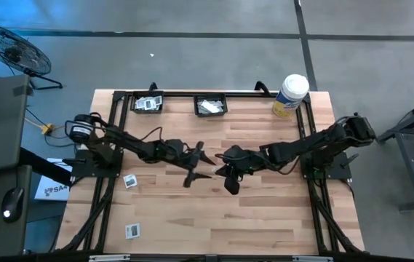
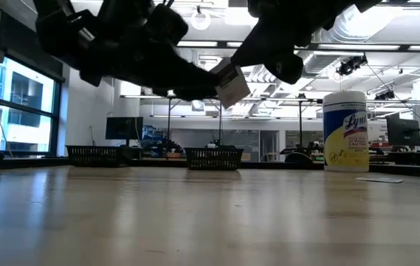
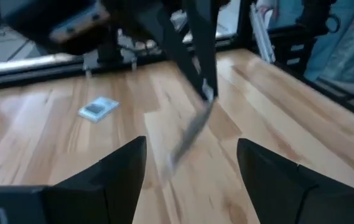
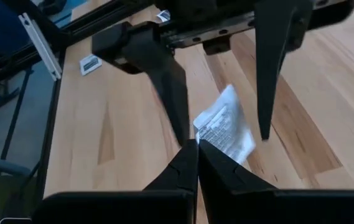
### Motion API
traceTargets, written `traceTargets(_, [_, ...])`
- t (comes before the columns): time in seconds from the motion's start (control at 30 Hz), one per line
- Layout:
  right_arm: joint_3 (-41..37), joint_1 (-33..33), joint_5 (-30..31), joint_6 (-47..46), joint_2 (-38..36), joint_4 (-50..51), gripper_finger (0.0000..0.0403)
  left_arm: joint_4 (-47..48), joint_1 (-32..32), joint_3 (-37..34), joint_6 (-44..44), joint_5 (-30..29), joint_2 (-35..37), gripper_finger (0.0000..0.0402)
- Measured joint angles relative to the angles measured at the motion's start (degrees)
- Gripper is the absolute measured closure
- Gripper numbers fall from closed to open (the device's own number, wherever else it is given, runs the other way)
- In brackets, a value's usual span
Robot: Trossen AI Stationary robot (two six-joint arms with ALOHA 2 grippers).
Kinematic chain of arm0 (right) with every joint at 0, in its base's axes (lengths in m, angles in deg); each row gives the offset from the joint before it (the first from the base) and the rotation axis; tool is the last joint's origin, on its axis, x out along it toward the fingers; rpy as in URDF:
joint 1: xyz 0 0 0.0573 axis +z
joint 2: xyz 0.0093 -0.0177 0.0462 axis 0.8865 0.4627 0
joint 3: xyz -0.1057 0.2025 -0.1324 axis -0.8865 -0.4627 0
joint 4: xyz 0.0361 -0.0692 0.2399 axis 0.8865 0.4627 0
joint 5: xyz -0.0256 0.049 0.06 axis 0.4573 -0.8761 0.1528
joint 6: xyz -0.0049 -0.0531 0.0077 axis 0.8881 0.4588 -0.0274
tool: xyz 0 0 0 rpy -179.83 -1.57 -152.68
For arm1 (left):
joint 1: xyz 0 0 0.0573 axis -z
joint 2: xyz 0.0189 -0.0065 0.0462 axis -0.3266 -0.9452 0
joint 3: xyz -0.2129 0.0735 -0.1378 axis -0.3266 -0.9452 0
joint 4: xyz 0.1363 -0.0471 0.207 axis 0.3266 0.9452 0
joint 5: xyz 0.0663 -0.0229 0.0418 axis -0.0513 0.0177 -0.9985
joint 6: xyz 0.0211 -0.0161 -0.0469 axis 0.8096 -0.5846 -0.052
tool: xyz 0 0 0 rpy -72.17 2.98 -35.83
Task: Pick & Place First Aid Supplies
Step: Put the gray towelette pack into the left black bin
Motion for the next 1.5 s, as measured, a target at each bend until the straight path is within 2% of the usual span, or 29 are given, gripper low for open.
traceTargets(0.1, [0.0,0.0,-0.6,0.2,0.0,0.0,0.0402,0.0,0.5,0.7,0.0,1.0,-0.6,0.0163])
traceTargets(0.2, [0.0,0.0,0.9,0.2,0.0,0.0,0.0401,0.1,0.7,0.7,0.0,2.6,-0.7,0.0194])
traceTargets(0.3, [0.0,0.0,2.7,0.2,0.0,0.1,0.0402,0.0,0.7,0.7,0.0,3.3,-0.7,0.0250])
traceTargets(0.43, [0.0,0.0,3.0,0.4,0.0,0.1,0.0400,-0.3,0.7,0.7,0.0,2.6,-0.7,0.0360])
traceTargets(0.5, [0.0,0.0,3.7,1.4,0.0,0.0,0.0396,-0.3,0.6,0.7,0.0,0.7,-0.7,0.0388])
traceTargets(0.6, [0.0,0.0,5.7,2.7,0.0,0.1,0.0388,-0.3,0.7,0.7,0.0,-0.9,-0.7,0.0387])
traceTargets(0.9, [0.0,0.0,13.2,4.8,0.0,0.1,0.0347,0.8,0.7,0.7,1.4,0.6,-0.7,0.0398])
traceTargets(1.13, [0.4,0.0,13.4,5.8,-0.3,0.1,0.0341,2.7,0.7,0.7,1.4,0.4,-0.6,0.0399])
traceTargets(1.3, [0.6,1.0,12.5,5.7,-0.3,0.1,0.0347,14.5,-3.1,0.8,-0.2,-3.5,4.0,0.0400])
traceTargets(1.5, [0.6,4.5,13.1,4.3,-0.3,0.7,0.0348,34.8,-14.1,0.6,-7.0,-10.7,12.6,0.0400])
